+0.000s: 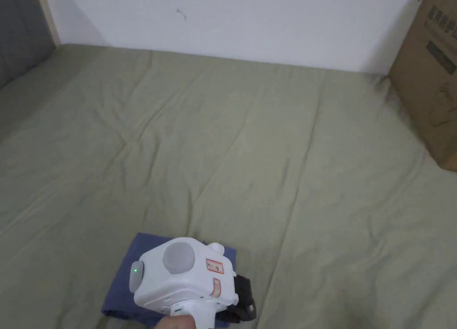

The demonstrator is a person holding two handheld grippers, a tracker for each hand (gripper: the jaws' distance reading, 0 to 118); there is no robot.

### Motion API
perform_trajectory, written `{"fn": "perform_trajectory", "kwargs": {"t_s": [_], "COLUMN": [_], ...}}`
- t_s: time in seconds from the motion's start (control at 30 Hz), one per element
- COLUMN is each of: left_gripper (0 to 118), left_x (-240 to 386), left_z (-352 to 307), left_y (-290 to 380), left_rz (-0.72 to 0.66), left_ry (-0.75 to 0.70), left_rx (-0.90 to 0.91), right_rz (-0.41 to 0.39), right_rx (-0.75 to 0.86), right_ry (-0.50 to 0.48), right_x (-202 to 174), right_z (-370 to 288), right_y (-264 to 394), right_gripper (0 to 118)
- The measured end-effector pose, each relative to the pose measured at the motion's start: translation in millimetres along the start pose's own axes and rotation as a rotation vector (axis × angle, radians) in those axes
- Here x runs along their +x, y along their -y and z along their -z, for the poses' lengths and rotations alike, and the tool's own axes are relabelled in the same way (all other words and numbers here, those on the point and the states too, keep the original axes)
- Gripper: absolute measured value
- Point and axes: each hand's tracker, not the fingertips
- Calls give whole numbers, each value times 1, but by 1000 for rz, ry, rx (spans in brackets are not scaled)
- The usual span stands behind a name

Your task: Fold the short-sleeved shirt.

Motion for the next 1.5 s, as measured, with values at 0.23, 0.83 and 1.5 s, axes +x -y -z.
{"fn": "perform_trajectory", "kwargs": {"t_s": [0.23, 0.83, 1.5], "left_gripper": [1, 1, 106], "left_x": [-31, -144, -158], "left_z": [-82, -193, -82], "left_y": [24, -19, -83], "left_rz": [23, -183, -178], "left_ry": [178, 100, 319], "left_rx": [99, 316, 49], "right_rz": [-135, 37, 63], "right_rx": [40, -338, -321], "right_ry": [-150, -367, -403], "right_x": [-79, -164, -160], "right_z": [15, 273, 269], "right_y": [-32, -37, -37], "right_gripper": [2, 2, 2]}}
